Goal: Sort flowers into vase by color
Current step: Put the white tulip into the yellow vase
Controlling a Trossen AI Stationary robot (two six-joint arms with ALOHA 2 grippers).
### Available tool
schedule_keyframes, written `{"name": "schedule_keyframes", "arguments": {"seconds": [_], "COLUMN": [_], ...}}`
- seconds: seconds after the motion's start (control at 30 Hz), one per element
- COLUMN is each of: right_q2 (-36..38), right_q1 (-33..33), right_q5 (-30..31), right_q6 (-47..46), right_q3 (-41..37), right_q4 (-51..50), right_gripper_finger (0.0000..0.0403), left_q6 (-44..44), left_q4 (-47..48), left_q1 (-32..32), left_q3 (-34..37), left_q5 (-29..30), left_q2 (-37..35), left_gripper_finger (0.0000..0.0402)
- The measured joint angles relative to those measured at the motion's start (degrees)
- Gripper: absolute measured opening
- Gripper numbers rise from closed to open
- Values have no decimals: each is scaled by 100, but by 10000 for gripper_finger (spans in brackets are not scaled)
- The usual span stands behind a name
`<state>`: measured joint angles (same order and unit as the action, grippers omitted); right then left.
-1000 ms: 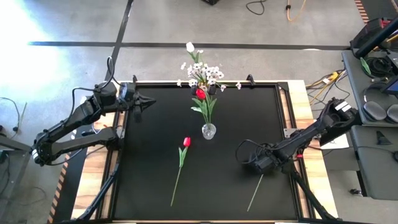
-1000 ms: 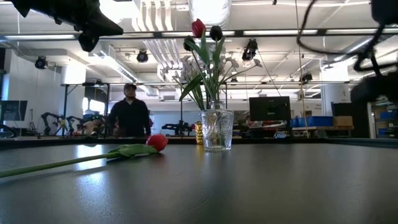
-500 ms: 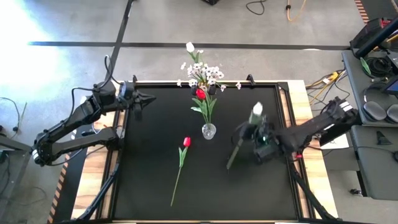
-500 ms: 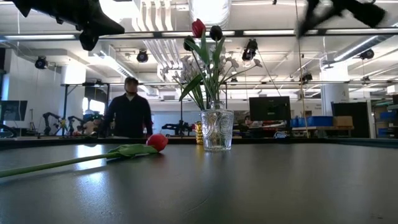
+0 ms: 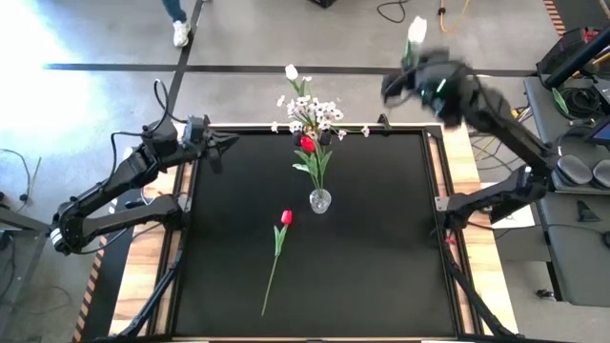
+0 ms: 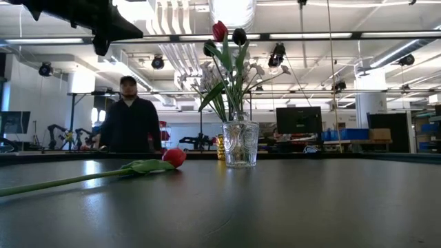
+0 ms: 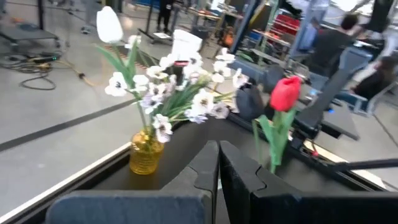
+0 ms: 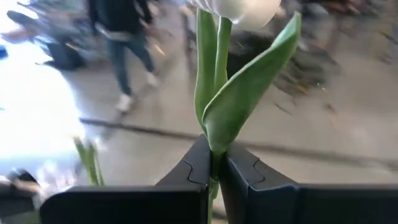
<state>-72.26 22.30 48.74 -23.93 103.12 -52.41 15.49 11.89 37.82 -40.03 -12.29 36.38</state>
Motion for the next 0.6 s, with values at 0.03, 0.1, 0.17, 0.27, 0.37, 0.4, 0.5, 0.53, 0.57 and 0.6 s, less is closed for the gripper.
{"name": "schedule_keyframes", "arguments": {"seconds": [0.03, 0.1, 0.17, 0.27, 0.37, 0.4, 0.5, 0.53, 0.57, 0.6], "right_q2": [18, -10, -130, -484, -996, -1172, -1679, -1831, -1960, -2070], "right_q1": [480, 1456, 2317, 3211, 3481, 3485, 3395, 3327, 3282, 3258], "right_q5": [-662, -2176, -3582, -5014, -5922, -6156, -6649, -6728, -6757, -6801], "right_q6": [586, 1207, 1287, 1172, 1157, 1163, 1172, 1151, 1131, 1107], "right_q3": [3, -43, -116, -210, -240, -240, -242, -242, -242, -241], "right_q4": [613, 1652, 2249, 2620, 2901, 3025, 3583, 3787, 3962, 4089], "right_gripper_finger": [12, 12, 12, 12, 12, 12, 12, 12, 12, 12], "left_q6": [2, 7, 7, 7, 7, 7, 7, 7, 6, 4], "left_q4": [-21, -49, -68, -88, -86, -86, -86, -84, -84, -84], "left_q1": [5, 11, 17, 17, 17, 17, 17, 17, 17, 17], "left_q3": [0, 0, 0, 0, 0, 0, 0, 0, 0, 0], "left_q5": [75, 205, 328, 427, 433, 433, 441, 462, 495, 533], "left_q2": [21, 35, 25, -17, -53, -62, -75, -76, -78, -78], "left_gripper_finger": [0, 0, 0, 0, 0, 0, 0, 0, 0, 0]}}
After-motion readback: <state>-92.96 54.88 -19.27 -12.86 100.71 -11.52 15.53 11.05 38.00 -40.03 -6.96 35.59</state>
